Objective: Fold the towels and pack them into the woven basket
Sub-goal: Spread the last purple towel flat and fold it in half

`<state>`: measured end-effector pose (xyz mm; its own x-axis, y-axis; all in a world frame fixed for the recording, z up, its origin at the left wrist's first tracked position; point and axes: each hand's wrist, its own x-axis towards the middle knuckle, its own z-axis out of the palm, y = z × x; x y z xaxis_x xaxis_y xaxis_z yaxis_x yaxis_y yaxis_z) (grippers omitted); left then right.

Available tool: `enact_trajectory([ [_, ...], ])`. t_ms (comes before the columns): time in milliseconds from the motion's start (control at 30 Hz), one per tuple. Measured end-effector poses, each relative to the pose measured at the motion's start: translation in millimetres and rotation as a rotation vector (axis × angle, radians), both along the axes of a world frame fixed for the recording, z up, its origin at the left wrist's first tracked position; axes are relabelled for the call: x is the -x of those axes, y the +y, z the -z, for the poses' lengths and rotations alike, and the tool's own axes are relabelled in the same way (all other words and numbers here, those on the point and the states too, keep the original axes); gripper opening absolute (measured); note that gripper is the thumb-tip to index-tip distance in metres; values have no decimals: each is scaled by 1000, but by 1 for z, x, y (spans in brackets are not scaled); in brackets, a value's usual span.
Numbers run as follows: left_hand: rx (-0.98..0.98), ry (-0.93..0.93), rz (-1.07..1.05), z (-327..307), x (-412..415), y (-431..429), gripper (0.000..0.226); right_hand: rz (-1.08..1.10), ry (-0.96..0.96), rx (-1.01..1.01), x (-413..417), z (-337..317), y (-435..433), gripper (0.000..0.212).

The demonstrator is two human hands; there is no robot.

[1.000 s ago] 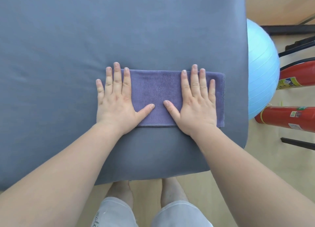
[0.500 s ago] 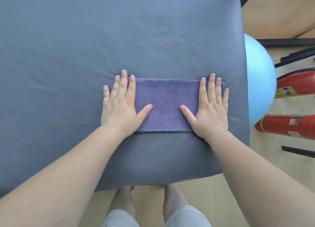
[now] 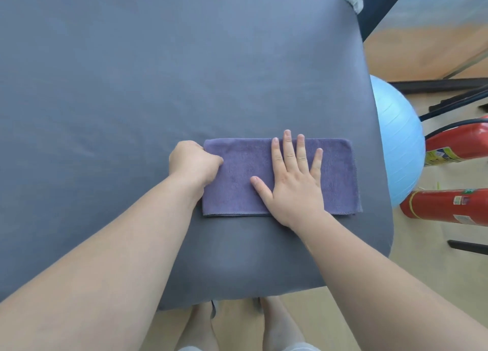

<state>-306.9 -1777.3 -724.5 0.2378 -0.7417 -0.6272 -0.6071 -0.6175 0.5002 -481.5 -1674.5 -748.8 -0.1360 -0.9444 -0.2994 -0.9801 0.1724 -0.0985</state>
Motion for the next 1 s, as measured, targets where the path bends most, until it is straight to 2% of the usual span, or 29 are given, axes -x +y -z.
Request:
enact_trajectory([
  [100,35,28,39,3,-8,1,12,10,14,-3,-3,6,0,91],
  [167,75,51,33,2,-18,4,19,6,0,-4,-12,4,-1,90],
  [267,139,39,-15,-4,-43,5,9,-20,-38,-3,-36,2,-6,90],
  [433,207,8,-95,-10,-105,-5,32,-47,-88,-4,-100,5,-24,89],
  [600,123,95,-152,-6,-144,0,28,-18,-17,-17,-122,13,-29,91],
  [700,92,146,-87,-4,-149,4,38,-23,0,-24,-122,15,-29,91],
  [867,67,208,-120,-6,-142,3,45,-19,10,-41,-123,15,-30,90],
  [1000,37,279,-12,-15,-134,7,47,-26,19,-50,-123,16,-31,90],
])
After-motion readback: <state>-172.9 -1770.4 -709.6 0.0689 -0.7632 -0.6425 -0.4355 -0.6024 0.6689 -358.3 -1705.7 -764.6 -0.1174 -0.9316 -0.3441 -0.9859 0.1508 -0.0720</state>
